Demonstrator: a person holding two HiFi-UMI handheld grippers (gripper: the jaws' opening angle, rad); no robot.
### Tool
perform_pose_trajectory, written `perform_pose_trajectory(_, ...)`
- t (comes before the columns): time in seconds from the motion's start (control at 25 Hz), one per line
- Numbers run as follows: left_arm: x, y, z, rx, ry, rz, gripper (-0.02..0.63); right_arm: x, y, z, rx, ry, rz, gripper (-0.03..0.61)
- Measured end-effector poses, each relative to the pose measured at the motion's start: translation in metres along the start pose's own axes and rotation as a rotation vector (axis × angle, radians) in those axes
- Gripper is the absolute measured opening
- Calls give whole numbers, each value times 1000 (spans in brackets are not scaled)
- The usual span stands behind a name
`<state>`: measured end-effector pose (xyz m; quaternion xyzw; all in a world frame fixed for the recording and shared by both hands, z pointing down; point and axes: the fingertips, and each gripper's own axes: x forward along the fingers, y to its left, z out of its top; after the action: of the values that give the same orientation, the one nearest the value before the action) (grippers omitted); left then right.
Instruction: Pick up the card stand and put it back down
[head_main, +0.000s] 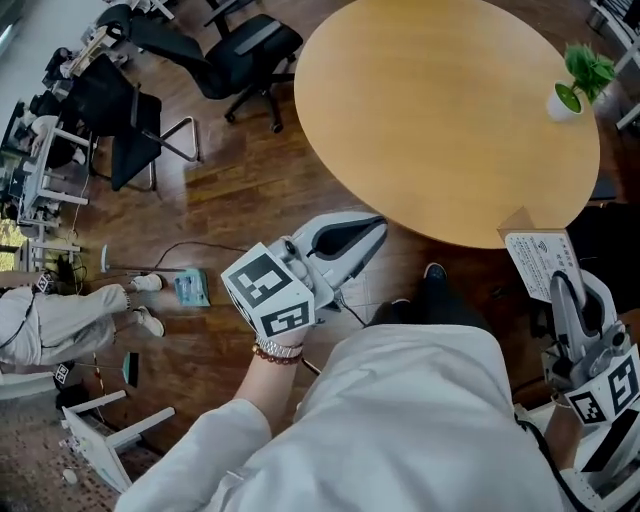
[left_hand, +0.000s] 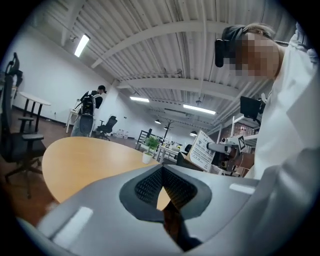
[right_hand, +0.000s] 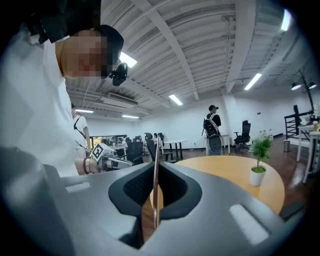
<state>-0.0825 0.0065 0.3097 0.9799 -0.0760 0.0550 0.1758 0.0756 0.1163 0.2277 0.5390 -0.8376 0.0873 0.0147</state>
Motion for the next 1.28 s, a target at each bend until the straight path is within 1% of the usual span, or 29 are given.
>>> perform_pose_trajectory(0.12,3,3,-12,-15,21,-10,-9,4,-13,1,-1,1,-16,21)
perform_pose_trajectory(0.2,13,7,-9,-31,33,-12,-9,8,-27,0,10,14,-26,21)
perform_pose_trajectory(0.28,34,16,3,-49,27,-8,-9,21,-48,8,20,9,2,21)
perform_pose_trajectory(0.36,63,23,24,-50,16,-17,-9,37,-78,18,29,4,35,21)
perform_pose_trajectory(0.44,95,26,41,-24,18,-41,-9,53,-107,26,15,14,65,21)
perform_pose_trajectory(0.52,122,33,48,15,56,-47,-9,72,-136,25,-9,56,111,21)
perform_pose_trajectory(0.6,140,50,49,33,99,-27,-9,96,-171,10,-14,118,147,21)
perform_pose_trajectory(0.64,146,62,46,22,105,-11,-9,109,-191,-2,-7,141,155,21)
perform_pose_trajectory(0.76,154,99,28,-55,95,44,-9,140,-249,-44,20,175,152,21)
perform_pose_trajectory(0.84,152,107,22,-77,98,82,-9,151,-273,-61,21,200,158,21)
perform_pose_trajectory(0.92,150,110,26,-78,107,116,-9,167,-290,-71,33,224,177,21)
perform_pose_trajectory(1.04,157,123,30,-115,118,161,-9,209,-317,-92,65,262,207,21)
perform_pose_trajectory(1.12,170,131,23,-148,110,178,-9,240,-337,-107,49,287,240,21)
perform_pose_trajectory(1.2,185,161,11,-170,112,191,-9,289,-366,-129,74,282,273,21)
perform_pose_trajectory(1.28,198,214,0,-191,132,211,-9,360,-402,-169,136,291,276,21)
